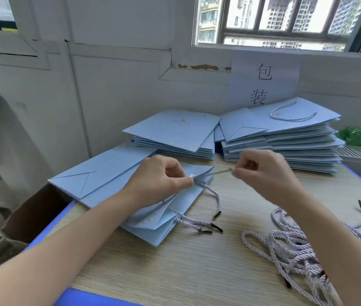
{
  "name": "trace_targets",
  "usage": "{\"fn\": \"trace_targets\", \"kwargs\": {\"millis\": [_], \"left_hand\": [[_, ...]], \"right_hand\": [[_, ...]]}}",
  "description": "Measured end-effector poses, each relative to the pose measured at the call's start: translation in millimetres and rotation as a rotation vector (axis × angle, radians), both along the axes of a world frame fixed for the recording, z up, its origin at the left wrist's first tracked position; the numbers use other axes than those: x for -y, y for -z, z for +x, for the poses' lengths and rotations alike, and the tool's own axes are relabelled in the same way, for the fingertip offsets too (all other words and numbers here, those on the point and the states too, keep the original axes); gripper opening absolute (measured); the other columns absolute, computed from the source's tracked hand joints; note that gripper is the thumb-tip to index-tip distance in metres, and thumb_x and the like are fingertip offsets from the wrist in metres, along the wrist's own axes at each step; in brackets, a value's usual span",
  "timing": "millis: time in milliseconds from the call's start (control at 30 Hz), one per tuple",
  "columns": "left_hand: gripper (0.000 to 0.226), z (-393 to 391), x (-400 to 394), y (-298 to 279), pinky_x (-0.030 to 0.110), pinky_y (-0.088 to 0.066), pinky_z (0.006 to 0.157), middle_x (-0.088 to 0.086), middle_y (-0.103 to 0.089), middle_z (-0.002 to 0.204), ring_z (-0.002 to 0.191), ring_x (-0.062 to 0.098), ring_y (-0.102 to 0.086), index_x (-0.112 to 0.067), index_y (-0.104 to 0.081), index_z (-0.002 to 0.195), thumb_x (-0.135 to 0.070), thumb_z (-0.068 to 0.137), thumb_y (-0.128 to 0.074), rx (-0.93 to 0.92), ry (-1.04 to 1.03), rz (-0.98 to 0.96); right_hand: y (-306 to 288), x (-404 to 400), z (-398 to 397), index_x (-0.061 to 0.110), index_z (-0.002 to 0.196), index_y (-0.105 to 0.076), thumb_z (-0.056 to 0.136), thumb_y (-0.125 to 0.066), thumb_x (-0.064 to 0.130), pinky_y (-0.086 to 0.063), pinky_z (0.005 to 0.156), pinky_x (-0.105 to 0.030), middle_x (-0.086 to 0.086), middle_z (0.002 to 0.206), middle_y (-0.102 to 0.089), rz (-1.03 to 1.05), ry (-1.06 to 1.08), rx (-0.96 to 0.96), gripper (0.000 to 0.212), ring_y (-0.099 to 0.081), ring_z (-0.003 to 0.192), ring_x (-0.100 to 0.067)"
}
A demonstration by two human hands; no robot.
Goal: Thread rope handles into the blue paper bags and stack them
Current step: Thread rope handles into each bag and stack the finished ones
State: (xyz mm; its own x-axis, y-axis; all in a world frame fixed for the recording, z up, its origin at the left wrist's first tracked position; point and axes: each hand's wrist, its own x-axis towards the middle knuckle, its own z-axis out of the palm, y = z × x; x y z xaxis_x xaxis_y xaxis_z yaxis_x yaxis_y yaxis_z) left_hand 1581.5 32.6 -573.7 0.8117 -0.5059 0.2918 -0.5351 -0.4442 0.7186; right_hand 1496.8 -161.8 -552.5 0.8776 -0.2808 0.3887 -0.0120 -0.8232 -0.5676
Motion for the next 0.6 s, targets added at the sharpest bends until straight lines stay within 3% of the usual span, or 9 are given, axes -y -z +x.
{"fn": "trace_targets", "kwargs": {"millis": [67,167,233,400,500,600], "left_hand": [[0.015,0,-1,0,0.009,-0.04,0.054,-0.014,-0.062,0.061,0.054,-0.005,-0.052,-0.023,-0.067,0.068,-0.033,0.073,-0.075,0.007,0.008,0.008],[0.016,0,2,3,0.01,-0.037,0.051,-0.01,-0.061,0.061,0.05,-0.004,-0.049,-0.02,-0.066,0.067,-0.029,0.074,-0.076,0.036,0.02,0.036],[0.016,-2,4,6,0.011,-0.037,0.051,-0.01,-0.06,0.059,0.051,-0.003,-0.049,-0.019,-0.064,0.064,-0.025,0.075,-0.075,0.046,0.027,0.047],[0.024,-5,4,5,0.009,-0.037,0.052,-0.014,-0.056,0.051,0.05,-0.003,-0.05,-0.023,-0.06,0.056,-0.02,0.077,-0.073,0.104,-0.005,-0.037],[0.027,-6,6,4,0.009,-0.037,0.051,-0.017,-0.054,0.047,0.051,-0.003,-0.051,-0.025,-0.058,0.054,-0.02,0.077,-0.072,0.139,-0.046,-0.094],[0.026,-8,10,1,0.008,-0.036,0.05,-0.015,-0.053,0.045,0.048,-0.004,-0.05,-0.023,-0.059,0.055,-0.02,0.077,-0.072,0.126,-0.08,-0.143]], "right_hand": [[0,11,1,0.015,0.061,-0.057,0.081,-0.066,0.015,-0.039,0.058,-0.029,0.004,0.061,-0.055,-0.06,0.168,0.033,0.021,-0.048,0.06,-0.013],[11,15,4,0.018,0.065,-0.051,0.085,-0.061,0.022,-0.039,0.061,-0.031,0.0,0.072,-0.058,-0.188,0.253,-0.073,0.023,-0.054,0.073,-0.022],[13,10,5,0.02,0.07,-0.052,0.087,-0.062,0.025,-0.039,0.061,-0.028,0.004,0.072,-0.057,-0.157,0.173,-0.111,0.02,-0.053,0.072,-0.017],[12,-21,5,0.017,0.067,-0.068,0.085,-0.066,0.026,-0.038,0.047,-0.015,0.01,0.051,-0.059,0.106,-0.225,-0.347,0.021,-0.046,0.042,0.0],[18,-32,7,0.019,0.065,-0.066,0.09,-0.059,0.032,-0.035,0.044,-0.014,0.012,0.047,-0.058,0.108,-0.208,-0.388,0.029,-0.044,0.038,0.001],[18,-39,8,0.014,0.067,-0.064,0.091,-0.056,0.033,-0.036,0.044,-0.018,0.003,0.061,-0.066,0.187,-0.147,-0.387,0.032,-0.048,0.041,-0.006]]}}
